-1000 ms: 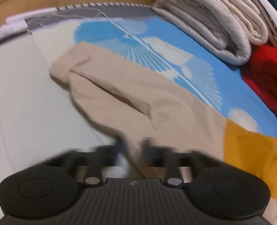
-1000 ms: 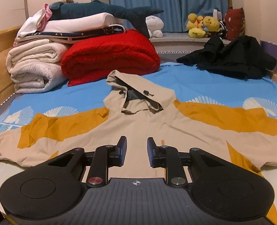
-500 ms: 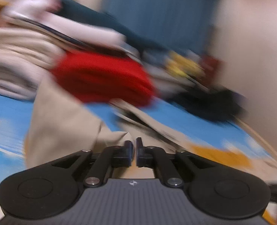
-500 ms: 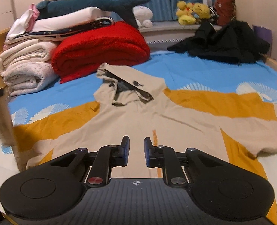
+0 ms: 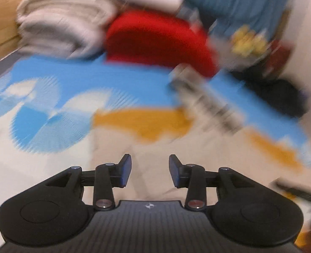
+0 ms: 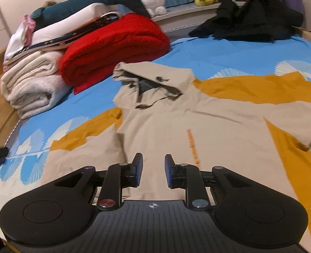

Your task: Fold large clothes

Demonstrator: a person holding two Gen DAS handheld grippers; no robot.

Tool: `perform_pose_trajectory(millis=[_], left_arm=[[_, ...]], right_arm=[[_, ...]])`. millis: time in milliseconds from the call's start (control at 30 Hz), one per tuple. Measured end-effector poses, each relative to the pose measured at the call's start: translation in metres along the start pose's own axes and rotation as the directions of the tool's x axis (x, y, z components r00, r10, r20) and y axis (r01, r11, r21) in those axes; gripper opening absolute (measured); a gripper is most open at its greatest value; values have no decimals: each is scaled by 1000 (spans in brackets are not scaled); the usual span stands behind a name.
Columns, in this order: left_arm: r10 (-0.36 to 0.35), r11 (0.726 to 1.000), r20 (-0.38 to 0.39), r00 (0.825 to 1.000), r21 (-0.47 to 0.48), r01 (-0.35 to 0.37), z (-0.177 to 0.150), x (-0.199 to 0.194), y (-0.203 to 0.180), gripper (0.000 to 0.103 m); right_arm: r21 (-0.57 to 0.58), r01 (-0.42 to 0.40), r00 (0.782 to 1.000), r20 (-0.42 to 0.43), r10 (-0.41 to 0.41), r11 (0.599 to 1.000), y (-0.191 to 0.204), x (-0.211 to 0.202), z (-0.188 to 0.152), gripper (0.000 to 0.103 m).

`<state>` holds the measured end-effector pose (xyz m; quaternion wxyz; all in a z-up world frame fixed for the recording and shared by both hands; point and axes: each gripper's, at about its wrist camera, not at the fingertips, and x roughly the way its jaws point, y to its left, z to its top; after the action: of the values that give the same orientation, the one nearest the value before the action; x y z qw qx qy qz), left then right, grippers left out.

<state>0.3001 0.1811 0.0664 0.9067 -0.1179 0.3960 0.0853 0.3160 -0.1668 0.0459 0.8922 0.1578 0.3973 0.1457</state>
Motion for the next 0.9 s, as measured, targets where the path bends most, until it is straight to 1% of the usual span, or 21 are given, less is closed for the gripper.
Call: perform_pose_trajectory(millis=[100, 233, 333, 400, 467, 500, 533, 600, 667, 700, 733, 767, 800, 833, 900], left_arm=[[19, 1000, -16, 1000, -3, -20, 10, 18, 9, 42], [77, 997, -7, 997, -6, -77, 22, 29, 23, 43], [54, 997, -17, 998, -50, -55, 33, 32, 35, 43], [52, 996, -9, 999, -70, -52, 40, 34, 44, 43], [59, 994, 3, 998, -91, -58, 46, 32, 56, 44], [67, 992, 3, 998, -105, -66, 48, 30, 62, 44], [74, 990, 0, 997, -122, -73, 49, 30, 67, 44], [80, 984, -12, 997, -161, -80, 50, 31, 79, 44], [79, 980, -19, 997, -182, -81, 51, 31, 85, 44], [76, 980, -19, 997, -184, -78, 52, 31, 86, 44], [73, 981, -16, 997, -181, -75, 53, 31, 86, 44], [72, 981, -15, 997, -177, -74, 54, 30, 86, 44], [69, 982, -14, 997, -174, -71, 54, 29, 85, 44], [65, 983, -13, 998, -173, -66, 55, 29, 84, 44], [60, 983, -10, 998, -173, -61, 54, 28, 83, 44]], right_arm=[[-48, -41, 999, -17, 40, 998, 19, 9, -8, 23], [-136, -103, 994, -35, 99, 985, 50, 22, -20, 22], [-239, -163, 987, -36, 159, 957, 79, 34, -29, 22], [-314, -172, 985, -32, 171, 933, 100, 48, -36, 23], [-356, -188, 982, -37, 187, 915, 122, 66, -43, 33], [-366, -201, 979, -50, 196, 909, 130, 76, -46, 44], [-374, -209, 978, -67, 198, 904, 141, 88, -49, 47], [-399, -224, 975, -109, 196, 889, 161, 109, -56, 47], [-454, -219, 973, -170, 157, 864, 180, 132, -67, 49], [-496, -187, 977, -182, 108, 848, 187, 141, -73, 48], [-545, -145, 982, -183, 51, 826, 192, 148, -77, 44], [-572, -118, 984, -175, 20, 812, 194, 150, -78, 37], [-572, -116, 985, -170, 21, 812, 193, 148, -74, 25], [-555, -116, 987, -157, 33, 824, 189, 142, -67, 5], [-515, -77, 995, -92, 35, 854, 174, 119, -44, 3]])
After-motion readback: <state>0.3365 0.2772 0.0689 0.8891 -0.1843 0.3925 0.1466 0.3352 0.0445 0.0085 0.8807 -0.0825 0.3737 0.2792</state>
